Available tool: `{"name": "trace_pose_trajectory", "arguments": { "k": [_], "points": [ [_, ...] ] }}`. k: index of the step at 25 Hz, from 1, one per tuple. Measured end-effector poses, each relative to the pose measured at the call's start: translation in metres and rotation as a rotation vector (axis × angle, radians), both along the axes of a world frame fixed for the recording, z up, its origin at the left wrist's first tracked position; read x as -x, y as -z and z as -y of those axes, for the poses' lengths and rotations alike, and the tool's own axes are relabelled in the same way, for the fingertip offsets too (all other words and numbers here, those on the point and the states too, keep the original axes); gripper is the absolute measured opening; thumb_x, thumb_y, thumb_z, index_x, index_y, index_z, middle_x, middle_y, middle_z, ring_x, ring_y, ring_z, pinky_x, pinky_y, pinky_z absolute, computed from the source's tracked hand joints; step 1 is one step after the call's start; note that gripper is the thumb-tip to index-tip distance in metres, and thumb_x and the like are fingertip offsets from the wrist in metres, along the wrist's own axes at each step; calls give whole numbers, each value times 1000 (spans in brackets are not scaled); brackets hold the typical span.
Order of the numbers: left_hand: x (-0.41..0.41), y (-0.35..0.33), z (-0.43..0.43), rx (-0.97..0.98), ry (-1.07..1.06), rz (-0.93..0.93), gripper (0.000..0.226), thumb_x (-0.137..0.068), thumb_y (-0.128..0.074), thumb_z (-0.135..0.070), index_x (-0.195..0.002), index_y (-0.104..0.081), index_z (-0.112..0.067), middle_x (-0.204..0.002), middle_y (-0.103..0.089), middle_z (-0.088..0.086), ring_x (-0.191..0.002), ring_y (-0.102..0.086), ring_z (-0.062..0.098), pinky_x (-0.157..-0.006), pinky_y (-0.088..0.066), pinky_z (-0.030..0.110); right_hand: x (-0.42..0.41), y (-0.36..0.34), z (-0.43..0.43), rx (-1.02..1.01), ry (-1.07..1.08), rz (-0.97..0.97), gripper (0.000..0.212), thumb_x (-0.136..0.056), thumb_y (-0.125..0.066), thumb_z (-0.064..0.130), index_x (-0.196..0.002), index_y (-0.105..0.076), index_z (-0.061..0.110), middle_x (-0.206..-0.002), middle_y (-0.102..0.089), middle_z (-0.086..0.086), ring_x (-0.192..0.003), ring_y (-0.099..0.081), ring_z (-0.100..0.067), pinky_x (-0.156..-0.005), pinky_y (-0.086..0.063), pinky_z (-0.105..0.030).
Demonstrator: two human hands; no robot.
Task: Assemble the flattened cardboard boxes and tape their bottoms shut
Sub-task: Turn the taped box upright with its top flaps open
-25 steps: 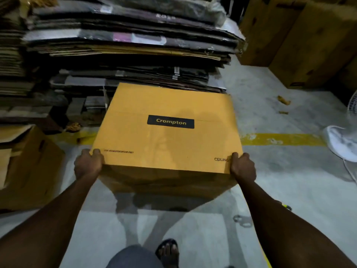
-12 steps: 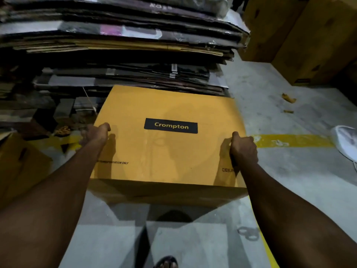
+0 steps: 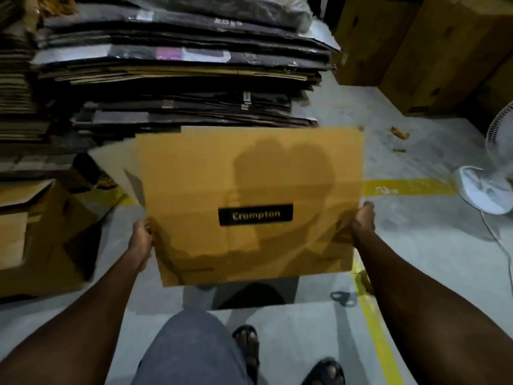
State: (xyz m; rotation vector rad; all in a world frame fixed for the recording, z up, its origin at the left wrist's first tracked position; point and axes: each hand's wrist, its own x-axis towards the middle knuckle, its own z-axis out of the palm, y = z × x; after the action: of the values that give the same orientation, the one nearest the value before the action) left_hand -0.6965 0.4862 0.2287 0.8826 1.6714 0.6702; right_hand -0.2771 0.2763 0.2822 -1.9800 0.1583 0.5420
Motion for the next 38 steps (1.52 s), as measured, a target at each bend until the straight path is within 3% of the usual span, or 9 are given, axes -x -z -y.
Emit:
{"name": "trace_pose_trajectory", "arguments": {
  "k": [4,5,6,8,14,20,24,30,38],
  "points": [
    [13,-14,38,42,-161,70,43,-92,-31,-54,-80,-50,-18,-88,-56,17,-82,-50,26,-75,-43,37,-13,30,57,-189,189,-145,59,-83,-31,60,-113,-61,19,-120,-59,-8,-110,-54,-28,-102,-43,-48],
    [19,-11,43,54,-177,110,46,-92,-31,-56,-88,-57,-18,-127,-35,19,-86,-53,26,-79,-48,40,-10,34,66,-210,218,-162,51,-77,-36,61,-98,-62,23,-114,-61,-8,-105,-56,-29,-97,-46,-45],
    [23,-9,49,45,-206,128,50,-92,-32,-55,-106,-62,-18,-104,-54,-6,-94,-56,28,-86,-49,45,-2,31,73,-260,255,-179,41,-75,-40,60,-85,-59,25,-102,-62,-7,-99,-57,-28,-88,-48,-41],
    [27,-1,50,33,-203,127,45,-97,-35,-42,-126,-57,-16,-118,-61,7,-99,-57,30,-89,-48,46,11,29,85,-331,273,-199,32,-75,-41,55,-70,-49,25,-77,-54,-4,-78,-52,-24,-67,-42,-32],
    [25,-22,25,44,75,165,32,-100,-29,-13,-95,-61,-19,-81,-57,4,-69,-48,18,-67,-43,32,25,6,77,-487,321,-173,40,-98,-28,39,-103,-61,18,-82,-53,-1,-88,-47,-23,-83,-46,-47],
    [72,-6,43,141,448,-241,29,-98,-46,-3,-125,-51,-10,-120,-57,10,-114,-54,32,-89,-43,47,50,39,99,-405,390,-291,30,-100,-37,32,-72,-44,22,-72,-44,1,-65,-42,-13,-52,-36,-25],
    [88,-21,52,74,273,-141,27,-96,-48,-2,-122,-52,6,-109,-55,14,-94,-56,25,-87,-44,43,54,39,112,-220,349,-177,20,-85,-53,12,-65,-53,17,-54,-60,1,-64,-55,-25,-52,-38,-22],
    [75,-78,50,-165,197,-185,31,-95,-56,-15,-126,-59,-11,-111,-61,13,-93,-55,26,-66,-48,32,66,-9,101,73,-19,254,20,-82,-51,25,-81,-70,19,-81,-74,-6,-90,-67,-33,-78,-54,-40],
    [39,-75,37,-232,456,-572,59,-88,-60,-30,-140,-40,-11,-130,-55,20,-116,-53,40,-95,-47,45,127,-9,-7,468,-959,762,54,-92,-57,30,-143,-45,16,-150,-44,-9,-135,-42,-30,-104,-41,-43]
  ]
}}
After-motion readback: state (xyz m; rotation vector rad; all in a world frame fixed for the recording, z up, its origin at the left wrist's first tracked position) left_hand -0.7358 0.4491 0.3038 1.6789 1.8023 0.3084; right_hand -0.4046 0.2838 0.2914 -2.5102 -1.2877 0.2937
